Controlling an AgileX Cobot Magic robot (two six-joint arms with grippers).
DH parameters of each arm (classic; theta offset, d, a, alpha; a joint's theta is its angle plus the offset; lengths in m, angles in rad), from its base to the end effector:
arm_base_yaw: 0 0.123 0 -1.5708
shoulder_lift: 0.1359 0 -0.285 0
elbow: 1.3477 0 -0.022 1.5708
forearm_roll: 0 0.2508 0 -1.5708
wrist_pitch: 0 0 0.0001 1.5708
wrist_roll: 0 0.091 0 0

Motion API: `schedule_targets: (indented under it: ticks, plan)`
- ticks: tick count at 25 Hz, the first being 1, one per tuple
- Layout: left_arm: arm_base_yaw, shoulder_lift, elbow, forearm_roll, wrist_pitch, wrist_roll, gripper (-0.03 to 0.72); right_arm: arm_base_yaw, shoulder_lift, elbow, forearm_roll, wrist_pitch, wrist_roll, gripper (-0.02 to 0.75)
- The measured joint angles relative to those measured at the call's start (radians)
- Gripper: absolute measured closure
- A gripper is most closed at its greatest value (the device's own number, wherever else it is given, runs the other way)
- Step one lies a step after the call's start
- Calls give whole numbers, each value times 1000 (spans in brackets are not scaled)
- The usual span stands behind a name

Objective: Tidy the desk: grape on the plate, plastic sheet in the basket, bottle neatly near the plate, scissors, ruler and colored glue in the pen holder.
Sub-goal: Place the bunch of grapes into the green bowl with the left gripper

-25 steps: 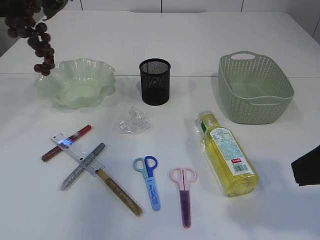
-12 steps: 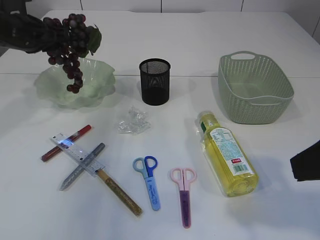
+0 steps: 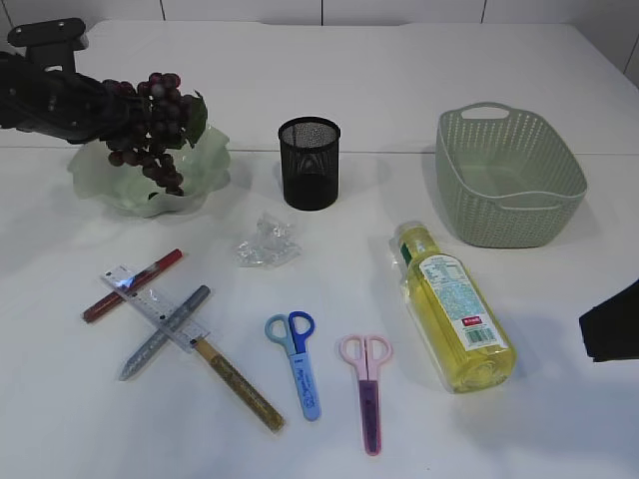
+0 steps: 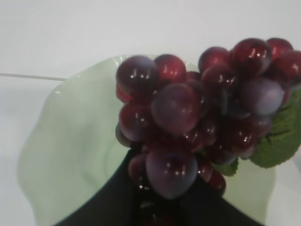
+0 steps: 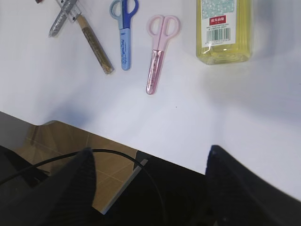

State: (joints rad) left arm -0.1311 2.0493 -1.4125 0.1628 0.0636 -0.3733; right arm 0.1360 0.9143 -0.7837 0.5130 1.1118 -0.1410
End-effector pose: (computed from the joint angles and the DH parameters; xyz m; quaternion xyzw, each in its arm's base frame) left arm 0.4602 -0.0597 0.1912 -0.0377 0.8865 -0.0739 0.4551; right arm 0.1401 0.0596 0.3085 -0.0682 0.9461 0.2452 0.2002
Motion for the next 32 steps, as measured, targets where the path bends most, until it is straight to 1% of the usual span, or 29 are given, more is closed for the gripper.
schedule_targets:
  ticks: [10,14,22,27,29,32]
  plan:
    - [26,56,0,-22,2,0,564,0,0,0,0,-3,0,175]
    - [26,56,-3,-26,-3,0,540,0,0,0,0,-19,0,175]
    - [26,58,-6,-26,-7,0,409,0,0,0,0,-30,0,175]
    - [26,60,-13,-26,-13,0,283,0,0,0,0,-30,0,175]
    - [26,62,-28,-26,7,0,247,0,0,0,0,-31,0,175]
    - [26,64,-76,-26,63,0,226,0,0,0,-1,-33,0,175]
